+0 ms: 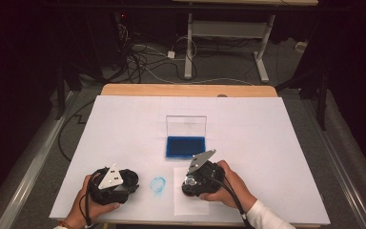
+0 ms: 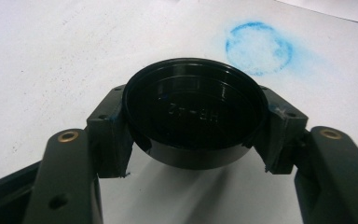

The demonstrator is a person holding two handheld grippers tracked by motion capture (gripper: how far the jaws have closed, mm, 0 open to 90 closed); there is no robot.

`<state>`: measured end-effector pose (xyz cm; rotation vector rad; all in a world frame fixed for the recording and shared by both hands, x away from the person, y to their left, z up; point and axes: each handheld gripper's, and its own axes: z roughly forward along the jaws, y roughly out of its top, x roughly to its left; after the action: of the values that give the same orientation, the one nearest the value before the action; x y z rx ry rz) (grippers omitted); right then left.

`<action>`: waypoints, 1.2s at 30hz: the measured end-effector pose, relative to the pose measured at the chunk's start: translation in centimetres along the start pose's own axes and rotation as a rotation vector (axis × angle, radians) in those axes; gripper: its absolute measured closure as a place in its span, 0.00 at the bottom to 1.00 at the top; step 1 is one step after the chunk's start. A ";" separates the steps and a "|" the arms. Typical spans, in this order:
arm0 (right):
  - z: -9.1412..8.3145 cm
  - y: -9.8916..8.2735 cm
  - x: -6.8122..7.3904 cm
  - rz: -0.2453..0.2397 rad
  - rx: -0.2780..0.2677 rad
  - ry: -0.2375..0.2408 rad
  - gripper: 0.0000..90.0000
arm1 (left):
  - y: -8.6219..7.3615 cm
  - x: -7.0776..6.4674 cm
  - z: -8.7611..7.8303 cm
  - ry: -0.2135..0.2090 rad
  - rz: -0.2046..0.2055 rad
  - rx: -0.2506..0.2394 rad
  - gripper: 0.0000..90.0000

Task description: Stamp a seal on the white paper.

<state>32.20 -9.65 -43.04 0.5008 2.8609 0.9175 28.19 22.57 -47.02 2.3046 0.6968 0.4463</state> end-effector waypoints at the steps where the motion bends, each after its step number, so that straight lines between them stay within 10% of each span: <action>1: 0.0 0.0 0.0 0.001 -0.002 0.001 0.64 | 0.0 0.0 0.0 0.000 0.002 0.000 0.40; 36: 0.0 -0.3 0.1 0.000 -0.008 0.002 0.64 | -0.2 0.1 -0.1 0.001 -0.003 -0.004 0.40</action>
<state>32.03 -9.84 -43.16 0.4992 2.8576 0.9298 28.11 22.78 -47.04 2.2997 0.6990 0.4475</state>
